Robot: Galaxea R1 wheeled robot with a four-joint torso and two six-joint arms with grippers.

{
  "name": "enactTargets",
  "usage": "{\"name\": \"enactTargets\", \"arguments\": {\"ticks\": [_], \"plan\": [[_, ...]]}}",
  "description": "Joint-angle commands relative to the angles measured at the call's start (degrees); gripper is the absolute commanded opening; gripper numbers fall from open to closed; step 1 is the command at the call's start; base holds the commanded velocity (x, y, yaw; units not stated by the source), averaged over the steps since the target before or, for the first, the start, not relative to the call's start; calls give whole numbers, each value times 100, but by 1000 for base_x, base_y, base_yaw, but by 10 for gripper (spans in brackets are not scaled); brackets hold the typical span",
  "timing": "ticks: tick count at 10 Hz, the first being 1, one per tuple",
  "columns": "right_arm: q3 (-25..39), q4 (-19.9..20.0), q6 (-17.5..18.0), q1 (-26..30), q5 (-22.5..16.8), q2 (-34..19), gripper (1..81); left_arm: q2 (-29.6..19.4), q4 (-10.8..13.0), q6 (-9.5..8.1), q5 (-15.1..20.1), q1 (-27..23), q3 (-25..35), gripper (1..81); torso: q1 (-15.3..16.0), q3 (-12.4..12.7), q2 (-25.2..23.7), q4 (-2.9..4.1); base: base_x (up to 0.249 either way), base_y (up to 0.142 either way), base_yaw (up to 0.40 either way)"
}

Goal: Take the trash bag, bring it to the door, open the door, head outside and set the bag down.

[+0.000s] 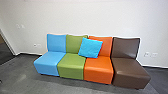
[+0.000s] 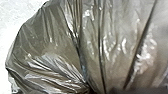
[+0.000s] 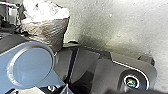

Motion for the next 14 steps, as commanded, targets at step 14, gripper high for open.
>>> {"name": "enactTargets", "arguments": {"ticks": [14], "plan": [[-1410, 101, -203, -440, -61, 957, 811, 962, 71, 1303, 355, 935, -1097, 10, -2053, 1463, 3174, 0, 0, 0, 0]]}}
